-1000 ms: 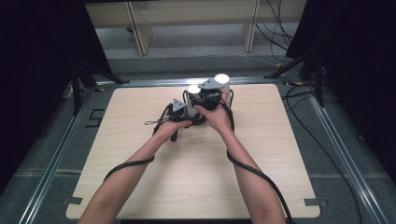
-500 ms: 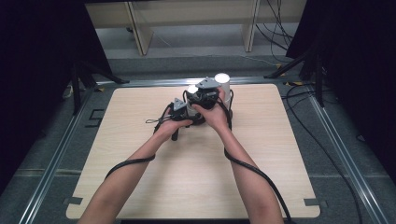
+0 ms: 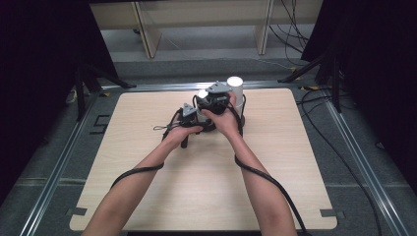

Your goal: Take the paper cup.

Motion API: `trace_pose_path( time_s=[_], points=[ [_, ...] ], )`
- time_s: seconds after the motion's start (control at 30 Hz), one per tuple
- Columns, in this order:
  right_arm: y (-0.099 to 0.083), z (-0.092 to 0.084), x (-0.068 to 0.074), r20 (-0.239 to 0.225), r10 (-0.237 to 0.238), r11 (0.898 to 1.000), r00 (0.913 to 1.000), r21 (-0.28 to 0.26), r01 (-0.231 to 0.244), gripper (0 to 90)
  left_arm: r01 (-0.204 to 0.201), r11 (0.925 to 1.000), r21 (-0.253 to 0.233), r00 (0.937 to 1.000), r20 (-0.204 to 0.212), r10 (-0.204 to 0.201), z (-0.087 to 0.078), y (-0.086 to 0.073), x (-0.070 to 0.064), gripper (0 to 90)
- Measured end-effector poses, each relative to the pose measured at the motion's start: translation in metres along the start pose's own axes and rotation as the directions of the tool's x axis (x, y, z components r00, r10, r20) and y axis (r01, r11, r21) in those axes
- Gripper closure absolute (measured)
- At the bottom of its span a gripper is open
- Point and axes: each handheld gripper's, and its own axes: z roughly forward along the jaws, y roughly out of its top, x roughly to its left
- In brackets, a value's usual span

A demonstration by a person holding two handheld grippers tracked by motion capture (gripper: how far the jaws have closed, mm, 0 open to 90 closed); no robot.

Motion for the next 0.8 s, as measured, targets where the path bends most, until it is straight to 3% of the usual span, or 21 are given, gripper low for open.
trace_pose_path(
  time_s=[0.1, 0.2, 0.8],
  points=[
    [0.0, 0.0, -0.001, -0.005, 0.003, 1.0, 1.0, 0.002, -0.003, 33.2, 0.001, 1.0, 0.0, 1.0, 0.0, -0.001, 0.0, 0.0, 0.0, 21.5],
    [0.0, -0.001, 0.0, -0.006, 0.036, 0.999, 0.9993, -0.009, -0.036, 34.5, -0.001, 1.0, 0.001, 1.0, -0.001, 0.001, 0.0, 0.0, 0.0, 21.5],
    [0.019, -0.014, -0.004, -0.015, 0.033, 0.996, 0.9993, -0.079, -0.034, 35.6, -0.015, 0.9998, 0.014, 0.9999, -0.006, 0.015, 0.0, 0.0, 0.001, 21.6]
  ],
)
